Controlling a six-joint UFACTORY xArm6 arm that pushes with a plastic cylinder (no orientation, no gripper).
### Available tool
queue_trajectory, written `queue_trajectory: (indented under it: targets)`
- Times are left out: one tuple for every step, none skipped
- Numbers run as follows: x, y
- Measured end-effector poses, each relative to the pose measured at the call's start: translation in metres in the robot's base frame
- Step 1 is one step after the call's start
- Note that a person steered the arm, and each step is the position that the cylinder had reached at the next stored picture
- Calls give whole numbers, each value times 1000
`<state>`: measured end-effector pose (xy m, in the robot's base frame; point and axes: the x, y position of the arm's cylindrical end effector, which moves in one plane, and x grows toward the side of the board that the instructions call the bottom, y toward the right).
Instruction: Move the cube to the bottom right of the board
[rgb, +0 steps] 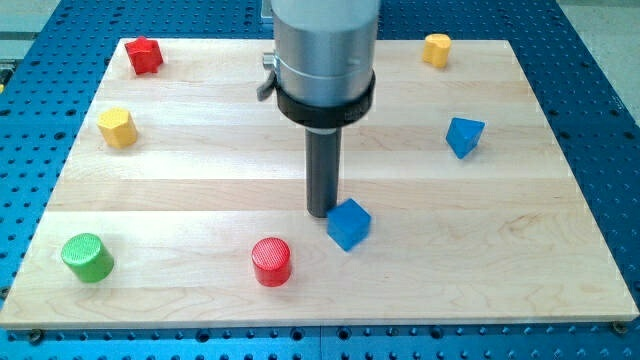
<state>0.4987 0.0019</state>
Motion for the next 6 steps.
queue_trajectory:
  targets:
    - [8,-21]
    - [43,75]
    - [56,147]
    - [54,104]
    - [89,79]
    - [115,129]
